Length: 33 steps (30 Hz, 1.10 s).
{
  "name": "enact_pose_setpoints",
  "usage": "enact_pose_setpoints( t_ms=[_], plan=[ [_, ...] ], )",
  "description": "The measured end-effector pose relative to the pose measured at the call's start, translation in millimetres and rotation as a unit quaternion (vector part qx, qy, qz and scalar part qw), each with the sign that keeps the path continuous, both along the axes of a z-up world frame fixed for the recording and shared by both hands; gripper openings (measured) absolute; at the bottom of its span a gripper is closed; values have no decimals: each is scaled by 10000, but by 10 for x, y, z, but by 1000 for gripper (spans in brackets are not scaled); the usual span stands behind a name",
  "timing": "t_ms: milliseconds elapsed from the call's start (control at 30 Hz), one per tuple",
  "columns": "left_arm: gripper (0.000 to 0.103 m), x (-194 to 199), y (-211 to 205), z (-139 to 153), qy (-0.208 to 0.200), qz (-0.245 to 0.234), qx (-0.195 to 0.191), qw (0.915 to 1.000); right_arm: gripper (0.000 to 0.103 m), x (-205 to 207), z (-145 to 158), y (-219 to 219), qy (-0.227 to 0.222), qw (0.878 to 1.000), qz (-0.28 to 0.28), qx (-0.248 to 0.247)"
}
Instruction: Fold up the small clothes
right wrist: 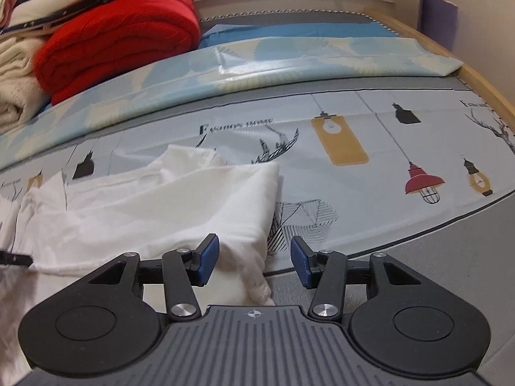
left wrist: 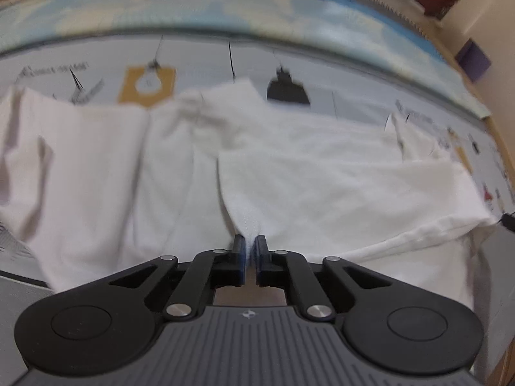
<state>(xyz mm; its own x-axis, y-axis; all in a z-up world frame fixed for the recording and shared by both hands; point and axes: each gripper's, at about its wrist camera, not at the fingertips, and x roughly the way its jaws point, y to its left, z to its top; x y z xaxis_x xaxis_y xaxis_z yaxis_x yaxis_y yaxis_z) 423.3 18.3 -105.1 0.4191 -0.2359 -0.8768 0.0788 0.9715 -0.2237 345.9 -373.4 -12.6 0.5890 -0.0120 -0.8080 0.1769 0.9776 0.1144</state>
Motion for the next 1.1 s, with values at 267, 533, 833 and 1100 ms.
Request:
enact_pose_setpoints(
  t_ms=[267,533,833,1100],
  plan=[
    [13,-101,434,24,343,271,704,9966,52,119,-7,-52,-186,9987,-342,319],
    [16,-195,264,-192,289,-96,474,9984,53,317,-276,329,168,9993,-14,337],
    [38,-46,1248,215,-873,1029,134,9908,57,454,-516,415,1133,9923,-495,-54],
    [52,53,2015,-89,97,2353,-654,9697,57,431,25,834,142,9998,98,115]
  ],
)
